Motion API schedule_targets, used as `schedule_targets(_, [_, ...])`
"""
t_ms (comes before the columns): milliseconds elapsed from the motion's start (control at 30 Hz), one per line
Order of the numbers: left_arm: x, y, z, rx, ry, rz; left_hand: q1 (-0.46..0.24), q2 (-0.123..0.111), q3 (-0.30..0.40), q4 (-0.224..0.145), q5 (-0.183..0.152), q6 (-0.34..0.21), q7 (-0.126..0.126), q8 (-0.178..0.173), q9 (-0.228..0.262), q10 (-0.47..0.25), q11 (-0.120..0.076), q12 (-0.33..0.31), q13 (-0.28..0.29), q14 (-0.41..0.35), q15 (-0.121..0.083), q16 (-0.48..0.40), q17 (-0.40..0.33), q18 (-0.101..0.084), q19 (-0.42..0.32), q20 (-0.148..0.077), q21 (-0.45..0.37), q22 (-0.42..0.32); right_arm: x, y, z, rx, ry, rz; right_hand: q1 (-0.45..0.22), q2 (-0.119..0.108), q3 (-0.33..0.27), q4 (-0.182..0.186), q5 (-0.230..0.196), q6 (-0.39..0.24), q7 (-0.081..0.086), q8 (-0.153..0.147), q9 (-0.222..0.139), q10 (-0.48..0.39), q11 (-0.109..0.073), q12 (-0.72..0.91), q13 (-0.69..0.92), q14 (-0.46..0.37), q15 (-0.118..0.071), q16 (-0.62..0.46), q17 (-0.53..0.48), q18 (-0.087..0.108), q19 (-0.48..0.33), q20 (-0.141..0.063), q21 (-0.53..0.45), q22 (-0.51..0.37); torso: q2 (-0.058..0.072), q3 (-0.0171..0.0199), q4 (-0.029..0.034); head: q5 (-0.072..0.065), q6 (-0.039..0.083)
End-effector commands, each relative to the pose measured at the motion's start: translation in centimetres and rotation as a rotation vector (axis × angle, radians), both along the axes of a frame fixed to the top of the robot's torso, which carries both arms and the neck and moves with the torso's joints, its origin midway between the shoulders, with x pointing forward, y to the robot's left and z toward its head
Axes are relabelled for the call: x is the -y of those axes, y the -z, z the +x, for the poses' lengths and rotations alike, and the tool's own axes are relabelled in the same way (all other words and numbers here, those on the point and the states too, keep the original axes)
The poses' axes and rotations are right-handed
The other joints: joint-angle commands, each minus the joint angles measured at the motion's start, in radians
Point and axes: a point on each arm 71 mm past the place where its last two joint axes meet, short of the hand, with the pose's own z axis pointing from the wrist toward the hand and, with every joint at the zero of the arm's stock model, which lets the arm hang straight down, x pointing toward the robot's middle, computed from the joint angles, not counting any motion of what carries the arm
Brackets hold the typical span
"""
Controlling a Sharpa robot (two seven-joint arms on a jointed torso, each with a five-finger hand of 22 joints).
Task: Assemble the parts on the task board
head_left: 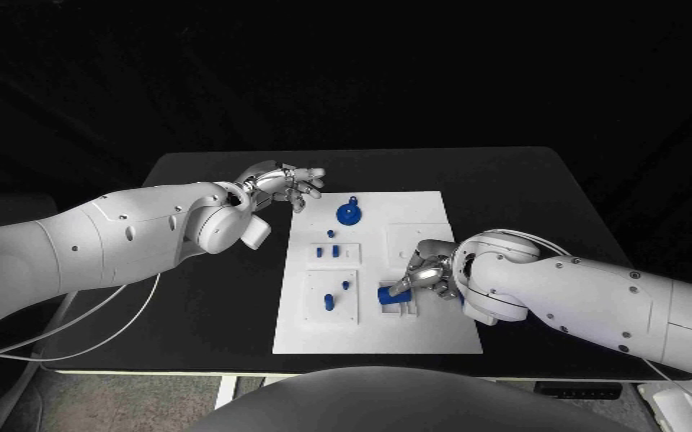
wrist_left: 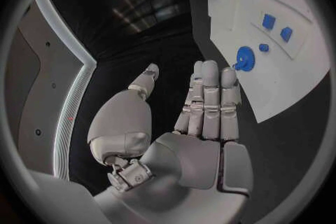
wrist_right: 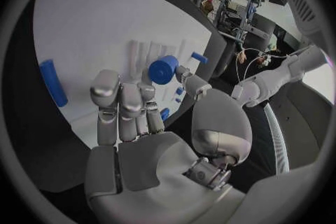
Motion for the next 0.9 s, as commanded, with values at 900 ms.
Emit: schedule_targets(900, [0.1,0.0,0.0,-0.001,0.012,-0.005,0.003,0.014,-0.002,-0.012,-0.003,-0.006,0.001,0.007,0.000,-0.008,-0.001,0.006,0.002,-0.007,-0.001,-0.005,0.002,0.062,0.001,-0.015,-0.007,0.002,-1.1,-0.2,-1.0,-0.018,-0.138,0.033,0.001,0.006,-0.013,0.020,-0.003,0.025,0.002,-0.006,-0.009,-0.007,-0.003,-0.024,0.013,-0.036,0.001,-0.048,-0.020,0.137,-0.022,0.006,-0.001,0.005,0.000,0.0004,0.0001,-0.003,0.000])
